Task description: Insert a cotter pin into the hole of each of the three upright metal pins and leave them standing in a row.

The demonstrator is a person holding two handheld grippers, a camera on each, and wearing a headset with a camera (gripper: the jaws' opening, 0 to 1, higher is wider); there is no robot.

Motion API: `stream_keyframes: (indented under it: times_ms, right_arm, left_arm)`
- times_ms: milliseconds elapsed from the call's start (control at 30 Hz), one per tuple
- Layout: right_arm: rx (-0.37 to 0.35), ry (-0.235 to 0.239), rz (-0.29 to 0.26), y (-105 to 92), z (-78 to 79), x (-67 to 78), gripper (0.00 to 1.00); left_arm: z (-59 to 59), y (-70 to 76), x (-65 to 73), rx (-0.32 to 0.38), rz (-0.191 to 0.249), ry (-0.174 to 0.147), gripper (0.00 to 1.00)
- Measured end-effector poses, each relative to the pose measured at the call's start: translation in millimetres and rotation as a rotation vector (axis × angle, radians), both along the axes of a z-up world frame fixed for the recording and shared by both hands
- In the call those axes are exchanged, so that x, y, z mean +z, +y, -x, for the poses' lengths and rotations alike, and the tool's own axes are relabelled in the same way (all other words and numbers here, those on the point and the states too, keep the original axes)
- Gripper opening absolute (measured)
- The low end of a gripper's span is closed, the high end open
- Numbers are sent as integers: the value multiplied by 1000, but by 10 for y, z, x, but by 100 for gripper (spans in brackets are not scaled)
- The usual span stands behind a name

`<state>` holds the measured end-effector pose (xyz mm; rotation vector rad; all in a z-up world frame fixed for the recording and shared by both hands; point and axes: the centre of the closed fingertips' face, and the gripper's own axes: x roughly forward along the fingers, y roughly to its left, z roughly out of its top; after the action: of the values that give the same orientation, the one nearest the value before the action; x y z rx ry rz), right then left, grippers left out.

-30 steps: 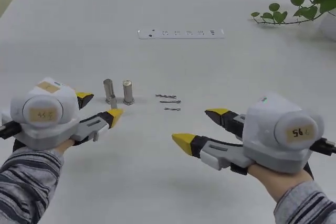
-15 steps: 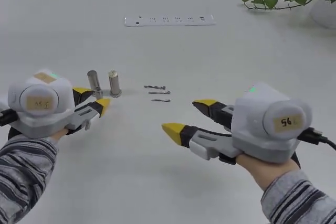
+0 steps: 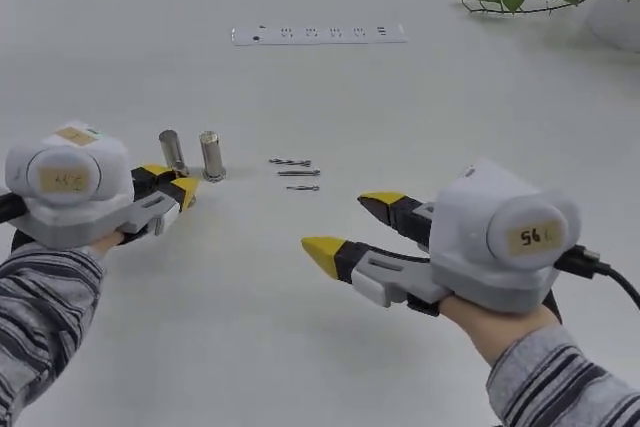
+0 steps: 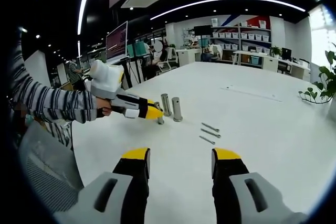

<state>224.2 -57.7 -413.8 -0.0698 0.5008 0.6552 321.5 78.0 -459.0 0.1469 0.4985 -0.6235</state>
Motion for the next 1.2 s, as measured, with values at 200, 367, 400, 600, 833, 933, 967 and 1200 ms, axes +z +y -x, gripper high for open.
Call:
stream_keyframes:
  times_ms: [200, 367, 400, 600, 833, 933, 967, 1200]
  right_arm:
    - [2, 1, 3, 2, -1, 5, 43]
    - [-3, 6, 7, -20, 3, 8, 44]
    - [-4, 6, 7, -22, 5, 10, 44]
    - [-2, 1, 10, -28, 30, 29, 43]
    - [0, 0, 12, -28, 62, 39, 43]
    - [5, 2, 13, -21, 79, 42, 43]
    - [6, 0, 13, -20, 80, 44, 43]
    - [15, 3, 20, -15, 109, 29, 42]
  left_arm:
    - [34, -9, 3, -5, -2, 2, 5]
    - [107, -65, 8, -25, 0, 16, 5]
    - [123, -78, 11, -28, 3, 18, 5]
    - [256, -214, 51, -71, -2, 12, 5]
    - [423, -389, 44, -123, -7, 15, 5]
    - [482, -446, 42, -137, -7, 18, 5]
    - [497, -459, 43, -141, -6, 17, 5]
    - [571, -511, 14, -165, -14, 21, 5]
